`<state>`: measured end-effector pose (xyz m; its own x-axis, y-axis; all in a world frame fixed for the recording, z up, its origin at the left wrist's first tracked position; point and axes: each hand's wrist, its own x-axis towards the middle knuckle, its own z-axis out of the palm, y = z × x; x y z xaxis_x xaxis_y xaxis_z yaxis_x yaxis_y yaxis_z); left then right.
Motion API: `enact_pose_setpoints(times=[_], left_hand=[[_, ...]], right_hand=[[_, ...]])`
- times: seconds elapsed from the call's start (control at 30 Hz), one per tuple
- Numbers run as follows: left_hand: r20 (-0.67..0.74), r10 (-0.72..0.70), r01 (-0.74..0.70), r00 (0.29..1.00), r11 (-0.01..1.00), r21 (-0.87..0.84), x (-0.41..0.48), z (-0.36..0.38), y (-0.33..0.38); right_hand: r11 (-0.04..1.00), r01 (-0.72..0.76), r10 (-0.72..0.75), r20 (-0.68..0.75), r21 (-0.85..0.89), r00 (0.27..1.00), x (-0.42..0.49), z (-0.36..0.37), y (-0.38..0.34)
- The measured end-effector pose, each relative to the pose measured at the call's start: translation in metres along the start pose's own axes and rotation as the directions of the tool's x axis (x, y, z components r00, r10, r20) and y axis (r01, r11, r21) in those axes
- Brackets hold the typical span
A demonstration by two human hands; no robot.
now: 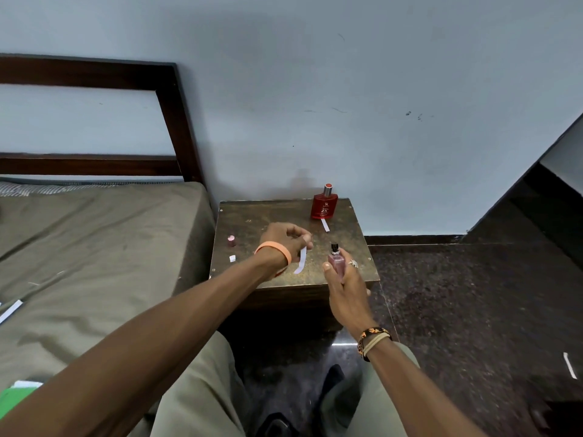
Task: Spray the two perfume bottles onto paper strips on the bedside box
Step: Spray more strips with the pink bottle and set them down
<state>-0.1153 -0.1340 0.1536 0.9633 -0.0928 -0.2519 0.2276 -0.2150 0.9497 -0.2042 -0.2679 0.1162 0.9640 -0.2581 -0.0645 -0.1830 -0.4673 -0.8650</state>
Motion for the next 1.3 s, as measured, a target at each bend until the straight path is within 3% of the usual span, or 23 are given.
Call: enact_pose_setpoints(times=[0.17, 0.5, 0.73, 1.3], left_hand=[[0.054, 0.003, -0.007, 0.999, 0.998, 0.069, 0.018, 0.015, -0.024], [0.185, -0.074, 0.065, 0.98, 0.996, 0.055, 0.074, 0.064, -0.049], [0.133, -0.15, 0.145, 0.98, 0.988, 0.044, 0.11, 0.098, -0.06], [0.12, -0.178, 0.172, 0.977, 0.983, 0.063, 0.14, 0.127, -0.078]], right_hand=[[0.988, -0.087, 0.09, -0.024, 0.127, 0.996, 0.026, 0.005, 0.014], [0.981, -0.155, 0.168, -0.112, 0.12, 0.979, 0.097, 0.007, 0.053], [0.98, -0.191, 0.197, -0.157, 0.051, 0.968, 0.139, 0.001, 0.081], [0.978, -0.207, 0.201, -0.16, -0.02, 0.966, 0.171, -0.003, 0.109]])
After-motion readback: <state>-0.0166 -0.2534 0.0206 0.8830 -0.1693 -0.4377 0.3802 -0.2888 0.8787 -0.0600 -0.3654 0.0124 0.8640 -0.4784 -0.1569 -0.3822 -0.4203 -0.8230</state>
